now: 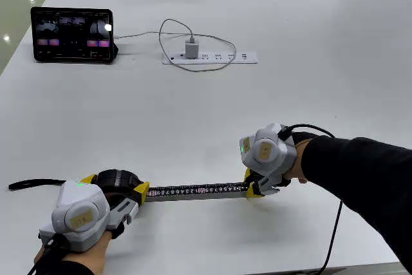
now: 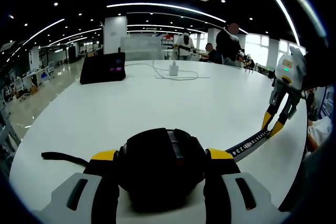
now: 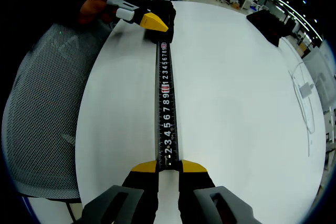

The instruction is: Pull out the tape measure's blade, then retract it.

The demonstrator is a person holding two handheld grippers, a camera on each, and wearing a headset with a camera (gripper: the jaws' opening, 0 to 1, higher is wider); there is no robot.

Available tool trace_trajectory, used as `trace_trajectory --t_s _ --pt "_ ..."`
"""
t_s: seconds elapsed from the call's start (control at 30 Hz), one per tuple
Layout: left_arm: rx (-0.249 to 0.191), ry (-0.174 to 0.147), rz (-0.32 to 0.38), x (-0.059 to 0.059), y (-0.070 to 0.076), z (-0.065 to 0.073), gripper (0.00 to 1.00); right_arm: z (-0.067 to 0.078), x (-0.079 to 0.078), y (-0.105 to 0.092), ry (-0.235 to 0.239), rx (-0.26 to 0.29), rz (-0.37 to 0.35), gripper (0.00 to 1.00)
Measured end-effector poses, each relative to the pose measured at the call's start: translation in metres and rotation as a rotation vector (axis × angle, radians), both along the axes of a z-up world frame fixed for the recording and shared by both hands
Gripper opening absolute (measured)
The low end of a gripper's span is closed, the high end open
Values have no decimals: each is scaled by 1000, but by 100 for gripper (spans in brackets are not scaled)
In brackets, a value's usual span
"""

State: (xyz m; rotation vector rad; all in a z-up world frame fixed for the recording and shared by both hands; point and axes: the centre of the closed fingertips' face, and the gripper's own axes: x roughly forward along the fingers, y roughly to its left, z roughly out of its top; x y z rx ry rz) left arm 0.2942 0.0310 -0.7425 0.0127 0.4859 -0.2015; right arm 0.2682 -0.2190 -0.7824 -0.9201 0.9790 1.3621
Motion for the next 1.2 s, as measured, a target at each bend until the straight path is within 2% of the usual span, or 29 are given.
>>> trace_trajectory --t_s 0.2,0.8,1.2 --pt "0 -1 -1 -1 0 0 61 0 0 2 -6 3 0 10" --pt "2 2 -3 -1 0 0 61 -1 1 8 17 -5 -22 10" --pt "4 0 -3 -1 0 0 61 0 0 11 11 -22 -4 10"
